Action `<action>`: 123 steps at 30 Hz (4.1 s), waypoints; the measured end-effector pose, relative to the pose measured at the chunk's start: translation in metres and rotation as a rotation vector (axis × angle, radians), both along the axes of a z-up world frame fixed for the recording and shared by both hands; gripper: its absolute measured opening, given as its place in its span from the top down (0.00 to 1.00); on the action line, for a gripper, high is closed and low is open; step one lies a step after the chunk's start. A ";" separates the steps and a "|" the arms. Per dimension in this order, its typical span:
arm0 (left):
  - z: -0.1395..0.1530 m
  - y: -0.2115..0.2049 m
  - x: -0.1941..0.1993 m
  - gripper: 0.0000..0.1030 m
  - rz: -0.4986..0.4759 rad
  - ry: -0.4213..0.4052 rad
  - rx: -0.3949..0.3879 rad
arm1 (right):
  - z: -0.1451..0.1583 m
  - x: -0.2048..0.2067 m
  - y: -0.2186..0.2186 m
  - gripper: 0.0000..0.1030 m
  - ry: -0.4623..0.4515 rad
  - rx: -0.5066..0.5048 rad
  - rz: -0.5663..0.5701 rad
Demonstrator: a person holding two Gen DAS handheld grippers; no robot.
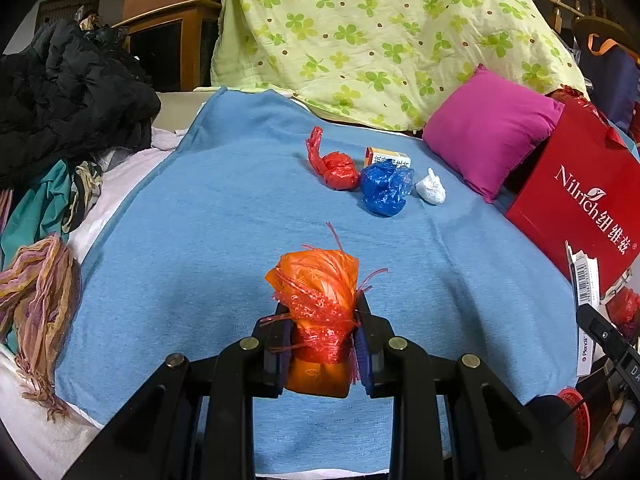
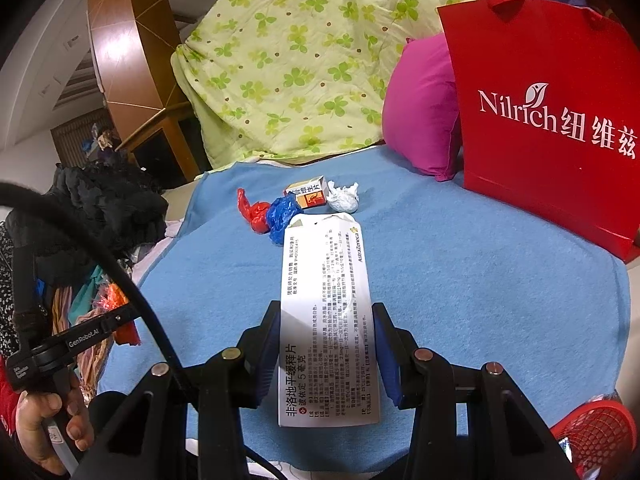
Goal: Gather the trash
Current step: 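Carry the medicine box and orange bag in both grippers over the red wastebasket, then open the right gripper to drop the box while the left drops the orange bag, then move both grippers back over the remaining trash on the blanket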
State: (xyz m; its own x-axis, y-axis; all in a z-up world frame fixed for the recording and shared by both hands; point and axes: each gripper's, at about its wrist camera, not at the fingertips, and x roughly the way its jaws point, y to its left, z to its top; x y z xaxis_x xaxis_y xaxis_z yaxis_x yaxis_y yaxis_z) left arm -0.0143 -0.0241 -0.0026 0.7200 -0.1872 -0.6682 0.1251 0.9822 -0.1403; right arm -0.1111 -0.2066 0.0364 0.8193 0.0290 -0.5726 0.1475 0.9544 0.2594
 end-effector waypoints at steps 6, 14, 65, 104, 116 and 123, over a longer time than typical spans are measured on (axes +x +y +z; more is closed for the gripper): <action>0.001 -0.003 -0.001 0.72 -0.007 -0.004 0.004 | 0.001 -0.004 -0.005 0.55 -0.006 0.003 -0.017; 0.000 -0.006 -0.001 0.72 -0.019 0.001 0.010 | -0.002 -0.008 -0.012 0.55 -0.003 0.014 -0.033; 0.043 -0.244 -0.099 0.72 -0.589 -0.082 0.029 | -0.062 -0.271 -0.176 0.55 0.168 0.063 -0.632; -0.008 -0.373 -0.185 0.24 -0.962 0.118 0.099 | -0.022 -0.323 -0.193 0.30 0.022 0.044 -0.813; 0.022 -0.279 -0.110 0.23 -0.721 0.047 0.008 | -0.004 -0.279 -0.173 0.30 0.011 -0.003 -0.723; 0.017 -0.197 -0.063 0.23 -0.536 0.045 -0.013 | 0.013 -0.230 -0.148 0.30 -0.002 -0.044 -0.620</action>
State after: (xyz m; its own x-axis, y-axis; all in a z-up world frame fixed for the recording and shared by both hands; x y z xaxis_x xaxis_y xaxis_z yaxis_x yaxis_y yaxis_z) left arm -0.0773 -0.2207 0.0147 0.4921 -0.5285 -0.6918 0.6017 0.7807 -0.1685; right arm -0.3413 -0.3542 0.0499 0.6775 -0.4759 -0.5608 0.6771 0.7013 0.2229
